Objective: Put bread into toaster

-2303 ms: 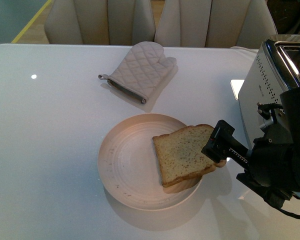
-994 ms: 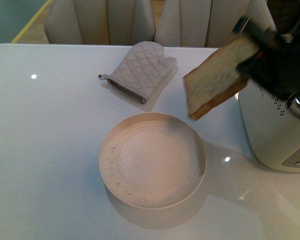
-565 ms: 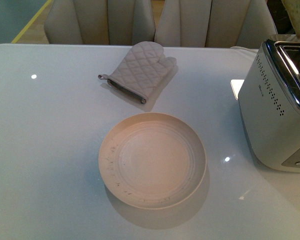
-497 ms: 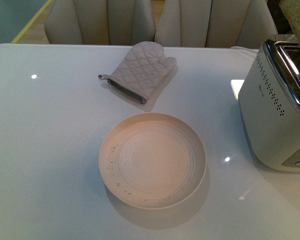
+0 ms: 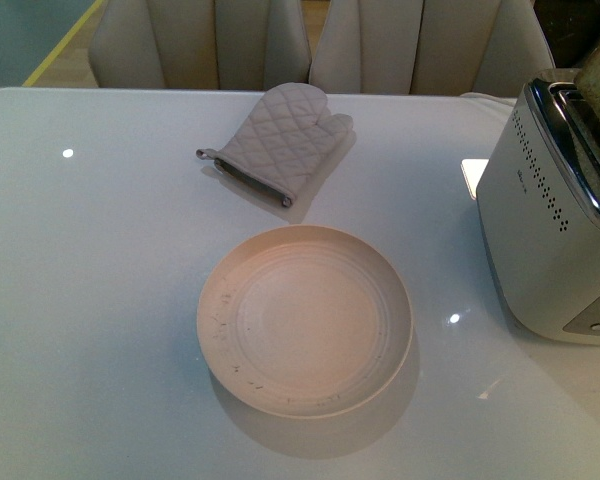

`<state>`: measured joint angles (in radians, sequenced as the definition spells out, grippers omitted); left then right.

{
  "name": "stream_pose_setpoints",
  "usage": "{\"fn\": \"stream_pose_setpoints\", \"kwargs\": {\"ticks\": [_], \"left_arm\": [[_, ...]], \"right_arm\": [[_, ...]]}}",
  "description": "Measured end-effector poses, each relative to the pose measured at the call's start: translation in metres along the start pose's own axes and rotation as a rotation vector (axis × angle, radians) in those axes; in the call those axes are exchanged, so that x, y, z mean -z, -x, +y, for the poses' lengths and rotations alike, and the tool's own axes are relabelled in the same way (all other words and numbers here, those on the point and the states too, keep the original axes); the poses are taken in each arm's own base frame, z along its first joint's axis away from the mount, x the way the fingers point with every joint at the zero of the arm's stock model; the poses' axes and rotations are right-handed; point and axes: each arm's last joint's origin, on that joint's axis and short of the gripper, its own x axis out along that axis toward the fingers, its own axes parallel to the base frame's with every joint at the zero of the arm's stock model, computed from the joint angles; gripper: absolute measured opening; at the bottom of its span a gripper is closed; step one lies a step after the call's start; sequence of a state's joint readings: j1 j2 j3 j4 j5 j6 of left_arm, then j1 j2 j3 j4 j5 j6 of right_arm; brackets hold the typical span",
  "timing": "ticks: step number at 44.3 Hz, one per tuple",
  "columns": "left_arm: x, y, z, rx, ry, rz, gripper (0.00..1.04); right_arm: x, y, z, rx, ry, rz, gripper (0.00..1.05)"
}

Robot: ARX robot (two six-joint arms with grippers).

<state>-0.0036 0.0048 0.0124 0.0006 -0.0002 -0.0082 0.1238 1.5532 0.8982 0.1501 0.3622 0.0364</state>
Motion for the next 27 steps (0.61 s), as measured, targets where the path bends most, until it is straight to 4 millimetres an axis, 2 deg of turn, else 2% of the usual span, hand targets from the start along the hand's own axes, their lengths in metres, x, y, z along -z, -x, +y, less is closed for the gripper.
{"fn": "stream_pose_setpoints", "kwargs": {"ticks": [10, 19, 27], "left_arm": [[0.0, 0.0, 0.0, 0.0, 0.0, 0.0, 0.98], [0.0, 0.0, 0.0, 0.0, 0.0, 0.0, 0.98], [0.0, 0.0, 0.0, 0.0, 0.0, 0.0, 0.98]], "right_arm": [[0.014, -0.012, 0.001, 0.025, -0.009, 0.055, 0.03], [0.049, -0.022, 0.001, 0.07, 0.001, 0.153, 0.03], [0.045, -0.014, -0.004, 0.067, -0.021, 0.145, 0.03]]}}
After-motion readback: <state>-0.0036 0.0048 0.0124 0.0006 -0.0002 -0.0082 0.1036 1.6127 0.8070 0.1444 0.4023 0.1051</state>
